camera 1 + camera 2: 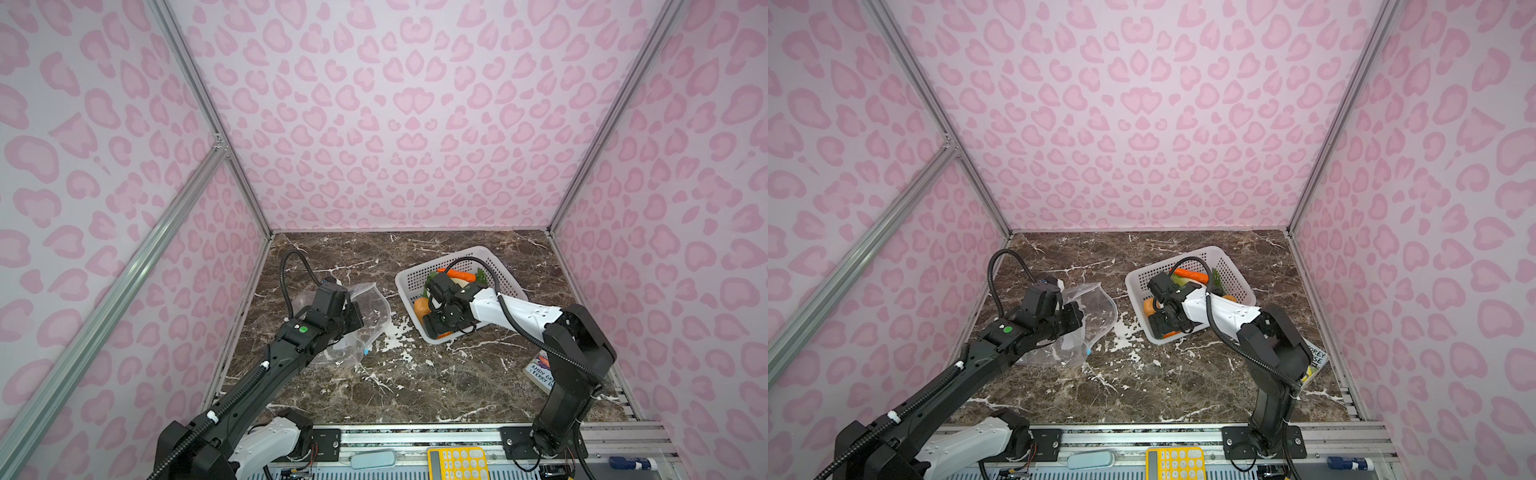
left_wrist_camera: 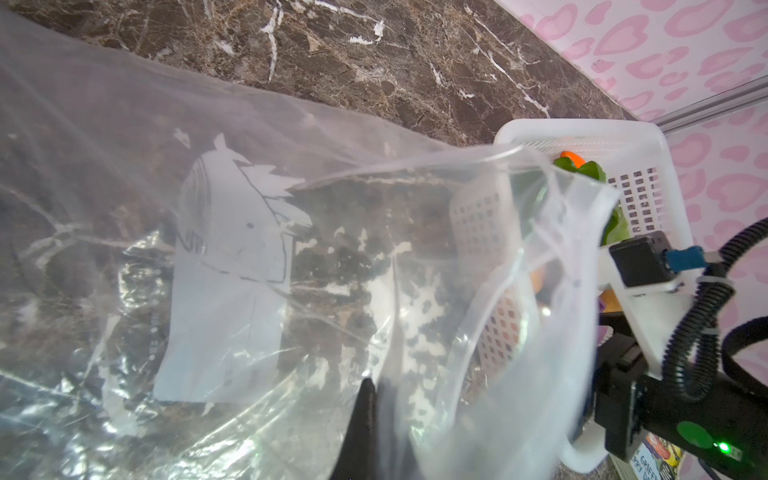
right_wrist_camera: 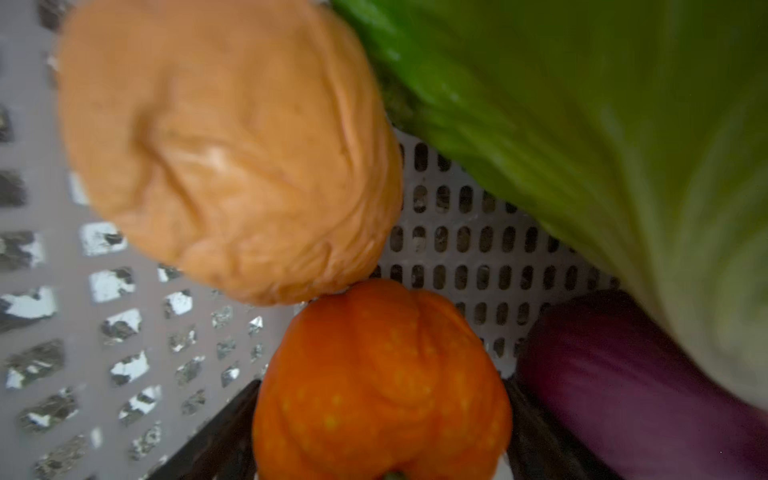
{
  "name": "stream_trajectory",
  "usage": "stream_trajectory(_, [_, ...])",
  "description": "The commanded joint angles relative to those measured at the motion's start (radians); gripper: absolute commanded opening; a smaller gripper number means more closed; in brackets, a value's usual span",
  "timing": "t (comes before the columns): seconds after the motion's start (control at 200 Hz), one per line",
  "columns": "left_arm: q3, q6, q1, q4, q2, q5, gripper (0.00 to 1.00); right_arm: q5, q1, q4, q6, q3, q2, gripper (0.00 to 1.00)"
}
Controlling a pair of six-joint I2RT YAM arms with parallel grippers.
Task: Place the food in the zip-top bag and seal the zipper
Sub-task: 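Lower the right gripper and grasp the orange pepper in the basket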
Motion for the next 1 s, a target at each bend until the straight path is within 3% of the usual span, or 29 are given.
stream_trajectory(0.0, [-0.002, 0.000, 0.001, 0.006, -0.006, -0.003, 0.03, 0.052, 0.001, -0.023, 0.019, 0.002, 0.015, 0.84])
stream_trajectory(0.245, [-0.001, -0.002, 0.001, 0.004, -0.009, -0.004, 0.03, 0.029, -0.013, -0.010, 0.033, -0.001, 0.029, 0.79])
stream_trajectory(0.435, [-0.002, -0.003, 0.001, 0.002, -0.015, -0.007, 0.03, -0.017, -0.024, 0.007, 0.044, -0.014, -0.001, 0.66])
stream_trajectory(0.56, [0.001, -0.005, 0.000, 0.002, -0.014, -0.004, 0.03, -0.041, -0.031, 0.010, 0.047, -0.015, -0.048, 0.59])
stream_trajectory(0.995, [0.004, -0.008, 0.001, 0.012, -0.014, 0.010, 0.03, -0.252, -0.149, 0.099, 0.087, -0.073, -0.263, 0.51])
